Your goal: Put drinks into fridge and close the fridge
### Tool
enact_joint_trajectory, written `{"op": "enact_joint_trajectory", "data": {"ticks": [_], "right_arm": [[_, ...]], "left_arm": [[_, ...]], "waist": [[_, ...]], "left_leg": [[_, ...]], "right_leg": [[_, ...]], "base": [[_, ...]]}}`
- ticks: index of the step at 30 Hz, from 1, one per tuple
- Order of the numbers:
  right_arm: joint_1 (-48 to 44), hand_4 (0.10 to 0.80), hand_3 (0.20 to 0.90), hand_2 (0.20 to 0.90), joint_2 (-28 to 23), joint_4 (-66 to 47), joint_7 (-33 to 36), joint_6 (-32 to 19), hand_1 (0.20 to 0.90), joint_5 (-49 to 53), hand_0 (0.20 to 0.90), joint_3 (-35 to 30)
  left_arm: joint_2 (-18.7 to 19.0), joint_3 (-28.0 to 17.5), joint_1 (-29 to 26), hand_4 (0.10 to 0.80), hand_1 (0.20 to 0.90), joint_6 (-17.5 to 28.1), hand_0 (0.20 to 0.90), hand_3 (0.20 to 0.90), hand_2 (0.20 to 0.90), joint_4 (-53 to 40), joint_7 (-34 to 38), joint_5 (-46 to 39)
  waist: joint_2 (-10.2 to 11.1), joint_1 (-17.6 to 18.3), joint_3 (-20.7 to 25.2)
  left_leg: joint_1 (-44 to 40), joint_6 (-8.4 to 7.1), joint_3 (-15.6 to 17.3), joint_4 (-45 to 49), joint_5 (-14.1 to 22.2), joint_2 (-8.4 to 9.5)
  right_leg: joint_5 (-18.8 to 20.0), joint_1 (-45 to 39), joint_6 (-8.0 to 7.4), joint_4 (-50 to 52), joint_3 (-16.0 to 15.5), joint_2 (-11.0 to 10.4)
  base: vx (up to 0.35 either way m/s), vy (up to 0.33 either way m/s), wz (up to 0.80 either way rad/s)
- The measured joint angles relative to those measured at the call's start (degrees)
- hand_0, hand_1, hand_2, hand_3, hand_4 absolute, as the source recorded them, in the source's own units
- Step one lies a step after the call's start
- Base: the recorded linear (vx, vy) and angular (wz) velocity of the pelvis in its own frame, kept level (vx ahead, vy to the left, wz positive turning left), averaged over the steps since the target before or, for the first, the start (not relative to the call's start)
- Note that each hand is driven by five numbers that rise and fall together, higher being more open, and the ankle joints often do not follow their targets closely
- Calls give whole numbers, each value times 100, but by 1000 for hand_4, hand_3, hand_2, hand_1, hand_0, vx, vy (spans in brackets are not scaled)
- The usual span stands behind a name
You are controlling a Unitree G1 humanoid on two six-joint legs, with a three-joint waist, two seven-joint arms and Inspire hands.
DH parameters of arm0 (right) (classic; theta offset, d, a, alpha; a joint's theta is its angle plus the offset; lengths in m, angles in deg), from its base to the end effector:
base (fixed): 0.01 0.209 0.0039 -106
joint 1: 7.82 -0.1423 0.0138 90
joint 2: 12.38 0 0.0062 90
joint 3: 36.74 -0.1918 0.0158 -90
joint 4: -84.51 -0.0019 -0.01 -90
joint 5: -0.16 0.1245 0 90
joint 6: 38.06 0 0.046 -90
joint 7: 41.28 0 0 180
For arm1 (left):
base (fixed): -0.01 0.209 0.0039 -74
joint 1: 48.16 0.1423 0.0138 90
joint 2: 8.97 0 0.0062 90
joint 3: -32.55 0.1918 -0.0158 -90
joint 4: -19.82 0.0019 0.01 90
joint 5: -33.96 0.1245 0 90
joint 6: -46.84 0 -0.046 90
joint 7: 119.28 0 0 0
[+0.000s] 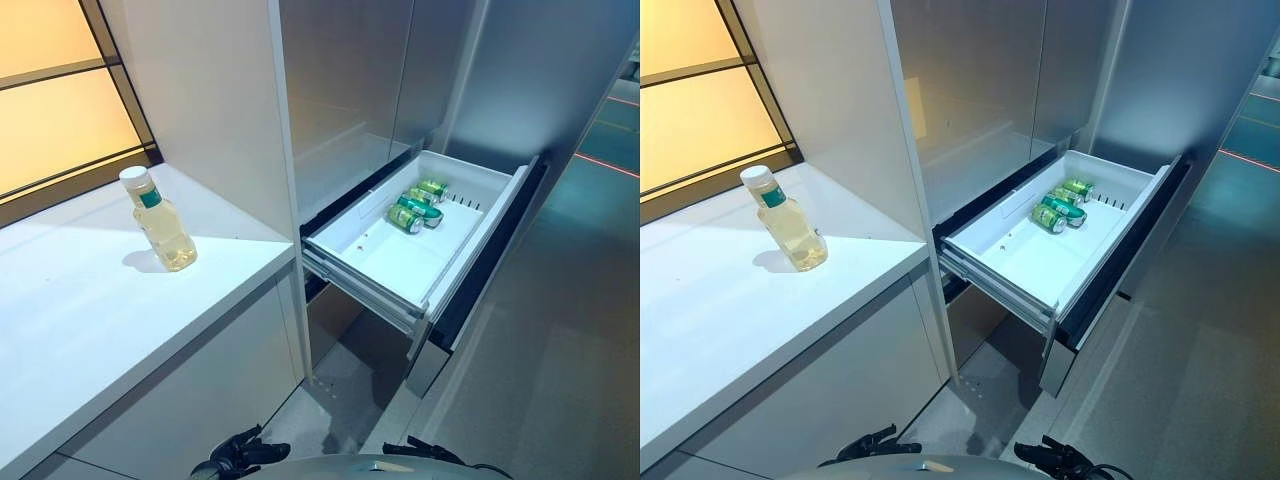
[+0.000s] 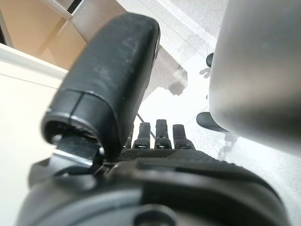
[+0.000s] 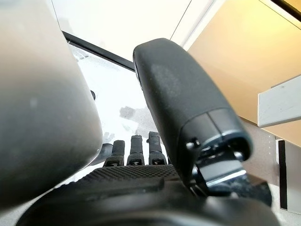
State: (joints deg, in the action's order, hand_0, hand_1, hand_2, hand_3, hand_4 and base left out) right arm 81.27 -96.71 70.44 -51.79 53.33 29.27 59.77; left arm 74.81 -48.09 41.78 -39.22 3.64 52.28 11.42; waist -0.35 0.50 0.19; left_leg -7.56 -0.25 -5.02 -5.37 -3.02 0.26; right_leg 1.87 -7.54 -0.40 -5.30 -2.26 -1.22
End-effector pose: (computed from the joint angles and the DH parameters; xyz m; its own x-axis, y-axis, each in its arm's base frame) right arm 0.0563 -0.2071 -0.1179 0.2979 0.0344 -0.9540 0.3173 0.9390 0.1330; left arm 0.0606 0.2014 -0.1172 0.3672 -0.0137 -0.9300 -0.1605 0.9840 -0.0779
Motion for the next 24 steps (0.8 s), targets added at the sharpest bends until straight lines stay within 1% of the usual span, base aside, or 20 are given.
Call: {"op": "enact_joint_trajectory", "data": {"ticks": [7,11,14,16,17,18,20,22,23,24], "right_arm": [[-16,800,900,900,-1,37,-2,-8,900,0,900,-2],[-19,800,900,900,-3,56,-9,-10,900,-1,900,-2],[-23,800,900,900,-8,58,-9,-8,900,-3,900,-1],[-25,800,900,900,-14,58,-10,-7,900,-3,900,-1],[-32,800,900,900,-28,58,-25,5,900,-5,900,-1],[-36,800,900,900,-38,58,-39,17,900,-5,900,-1],[-52,800,900,900,-76,56,-66,66,900,-21,900,0],[-85,800,900,900,-138,55,-100,134,900,-113,900,0],[-97,800,900,900,-169,53,-109,160,900,-130,900,0],[-97,800,900,900,-215,53,-120,184,900,-169,900,-2]], "left_arm": [[-3,3,7,800,900,76,900,900,900,0,106,2],[-7,10,40,800,900,246,900,900,900,3,500,42],[10,28,62,800,900,459,900,900,900,3,875,442],[24,127,69,800,900,595,900,900,900,3,960,571],[31,203,71,800,900,720,900,900,900,-8,928,610],[39,247,73,800,900,755,900,900,900,-45,896,620],[111,397,92,800,900,748,900,900,900,-347,594,561],[220,491,106,800,900,606,900,900,900,-802,29,381],[278,539,124,800,900,482,900,900,900,-1066,-221,282],[390,640,135,800,900,276,900,900,900,-1444,-643,77]], "waist": [[-6,-5,0],[-7,-11,-1],[-13,-12,-6],[-24,-13,-13],[-37,-14,-20],[-46,-16,-25],[-77,-30,-45],[-120,-41,-74],[-145,-43,-89],[-172,-48,-108]], "left_leg": [[-1,0,0,0,0,0],[-4,0,-2,0,0,0],[-13,0,-3,0,0,0],[-13,1,-2,0,-1,1],[-12,2,-3,0,-2,2],[-11,2,-3,0,-2,2],[2,5,-8,0,-5,1],[5,4,-14,0,-6,1],[5,2,-16,0,-8,3],[8,1,-26,-1,-9,3]], "right_leg": [[0,-1,0,0,-1,0],[0,-6,0,0,-2,0],[0,-12,0,-1,-3,0],[-1,-12,2,-1,-3,-2],[-2,-10,3,-1,-3,-3],[-2,-9,3,-1,-3,-2],[-2,2,3,-1,-6,-3],[1,3,-2,-4,-12,-4],[2,3,-3,-9,-14,-6],[6,3,-9,-17,-22,-8]], "base": [[0,0,0],[0,0,0],[0,0,0],[0,0,0],[-30,18,0],[-35,21,0],[-44,33,1],[-46,49,1],[-26,39,2],[-21,39,3]]}}
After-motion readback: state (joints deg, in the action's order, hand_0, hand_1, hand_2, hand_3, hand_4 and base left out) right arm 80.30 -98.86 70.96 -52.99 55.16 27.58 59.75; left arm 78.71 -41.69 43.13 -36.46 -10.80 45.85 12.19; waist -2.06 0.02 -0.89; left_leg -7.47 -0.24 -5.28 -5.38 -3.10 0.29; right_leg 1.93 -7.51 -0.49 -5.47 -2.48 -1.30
